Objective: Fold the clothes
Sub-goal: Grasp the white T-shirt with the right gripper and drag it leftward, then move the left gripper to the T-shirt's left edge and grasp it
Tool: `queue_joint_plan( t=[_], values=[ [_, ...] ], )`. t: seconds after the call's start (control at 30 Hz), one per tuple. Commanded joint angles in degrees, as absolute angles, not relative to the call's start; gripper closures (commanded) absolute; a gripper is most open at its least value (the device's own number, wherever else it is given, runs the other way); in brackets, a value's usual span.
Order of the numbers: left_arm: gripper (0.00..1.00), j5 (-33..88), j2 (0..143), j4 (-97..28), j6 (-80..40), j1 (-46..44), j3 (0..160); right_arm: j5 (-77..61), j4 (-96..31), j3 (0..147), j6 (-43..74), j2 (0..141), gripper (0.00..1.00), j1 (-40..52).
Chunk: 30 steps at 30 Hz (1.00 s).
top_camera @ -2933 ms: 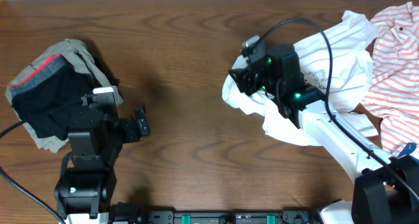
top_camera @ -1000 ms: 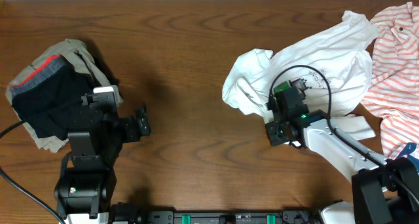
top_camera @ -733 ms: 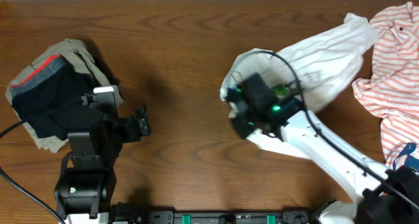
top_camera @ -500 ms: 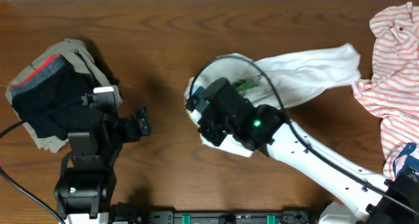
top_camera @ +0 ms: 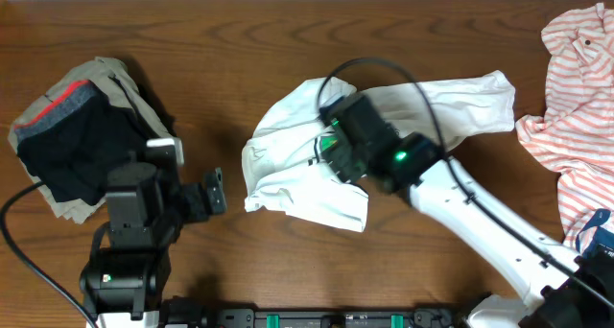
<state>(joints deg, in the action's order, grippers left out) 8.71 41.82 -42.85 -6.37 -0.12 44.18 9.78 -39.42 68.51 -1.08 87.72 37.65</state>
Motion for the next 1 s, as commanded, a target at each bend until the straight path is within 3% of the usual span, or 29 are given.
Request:
queue_joint_plan(
  t=[0.0,0.13,0.2,0.23,0.27,0.37,0.6,0.73,0.9,0.97],
  values=[
    [0.02,12.8,43.4,-47.2,-13.3,-0.3,45.2,13.1,-41.5,68.6,0.4,87.6,0.17,30.9],
    [0.02,18.5,46.3,-50.9,-13.7,-0.3,45.2,8.3,-43.0,68.6,0.4,88.2,0.32,23.6],
    [0.02,21.6,48.0,-51.4,-13.7,-0.3,45.2,6.5,-43.2,68.5,0.4,89.0,0.46,20.5],
    [0.01,23.7,48.8,-51.7,-13.7,-0.3,45.2,5.8,-43.4,68.5,0.4,89.4,0.49,19.2],
    [0.01,26.8,49.7,-51.9,-13.7,-0.3,45.2,5.1,-43.7,68.5,0.4,90.0,0.49,18.1],
    [0.0,35.7,52.2,-53.0,-15.4,-0.3,45.2,3.8,-45.1,68.5,0.4,92.0,0.37,15.4],
    [0.01,38.1,58.3,-59.5,-17.9,-0.6,44.9,3.8,-46.6,68.5,0.4,97.5,0.34,13.5],
    [0.0,38.1,61.1,-56.8,-18.0,-2.2,43.1,3.8,-46.0,68.5,0.4,98.6,0.34,13.5],
    [0.16,37.7,64.5,-51.7,-22.1,-5.7,42.4,3.8,-44.8,68.5,0.4,98.6,0.36,13.5],
    [0.18,35.4,65.9,-50.2,-25.3,-7.0,42.4,3.8,-44.8,68.5,0.4,98.6,0.36,13.5]
  ],
)
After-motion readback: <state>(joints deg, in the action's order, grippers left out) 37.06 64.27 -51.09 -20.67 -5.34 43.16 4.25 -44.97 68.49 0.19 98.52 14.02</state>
